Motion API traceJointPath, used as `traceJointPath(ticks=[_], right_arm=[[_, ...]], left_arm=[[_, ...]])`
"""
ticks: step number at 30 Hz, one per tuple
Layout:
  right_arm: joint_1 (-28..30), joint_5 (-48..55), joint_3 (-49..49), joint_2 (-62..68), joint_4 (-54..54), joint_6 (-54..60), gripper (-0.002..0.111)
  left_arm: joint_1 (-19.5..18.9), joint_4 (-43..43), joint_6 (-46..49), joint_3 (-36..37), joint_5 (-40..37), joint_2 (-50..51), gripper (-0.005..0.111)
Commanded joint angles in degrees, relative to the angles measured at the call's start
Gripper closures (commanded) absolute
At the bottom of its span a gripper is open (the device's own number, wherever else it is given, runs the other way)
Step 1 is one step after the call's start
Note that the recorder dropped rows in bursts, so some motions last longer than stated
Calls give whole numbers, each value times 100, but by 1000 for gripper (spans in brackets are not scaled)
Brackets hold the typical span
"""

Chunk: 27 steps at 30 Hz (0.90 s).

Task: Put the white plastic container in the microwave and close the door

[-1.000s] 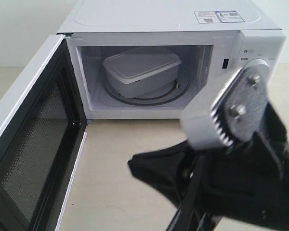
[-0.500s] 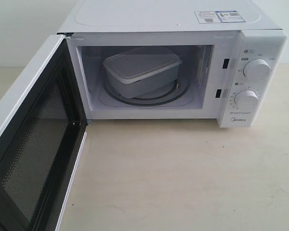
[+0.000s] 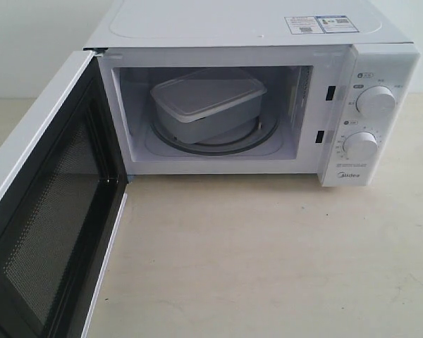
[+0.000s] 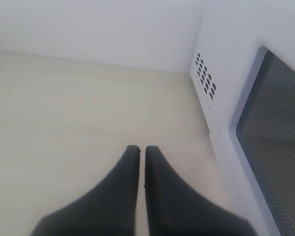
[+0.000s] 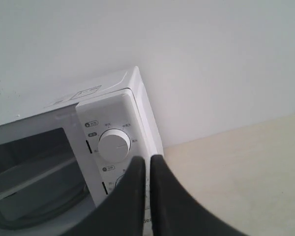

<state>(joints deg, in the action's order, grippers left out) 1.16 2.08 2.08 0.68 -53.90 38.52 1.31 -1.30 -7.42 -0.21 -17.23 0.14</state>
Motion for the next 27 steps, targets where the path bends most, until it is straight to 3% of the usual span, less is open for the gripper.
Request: traceJointPath(ticks=[1, 10, 12, 16, 18, 27], right_arm=[[31, -40, -21, -68, 20, -12, 108], [31, -15, -21, -68, 229, -247, 108], [31, 168, -21, -68, 1561, -1298, 108], [31, 561, -21, -68, 4932, -4449, 108], [31, 816, -21, -68, 5929, -5310, 108], [31, 1387, -208, -68, 6077, -5310, 108]], left_arm=[[-10, 29, 23, 21, 34, -14, 102], [-10, 29, 23, 21, 34, -14, 102], [-10, 29, 23, 21, 34, -14, 102], [-10, 29, 23, 21, 34, -14, 102], [-10, 29, 23, 21, 34, -14, 102], [-10, 29, 23, 21, 34, -14, 102]])
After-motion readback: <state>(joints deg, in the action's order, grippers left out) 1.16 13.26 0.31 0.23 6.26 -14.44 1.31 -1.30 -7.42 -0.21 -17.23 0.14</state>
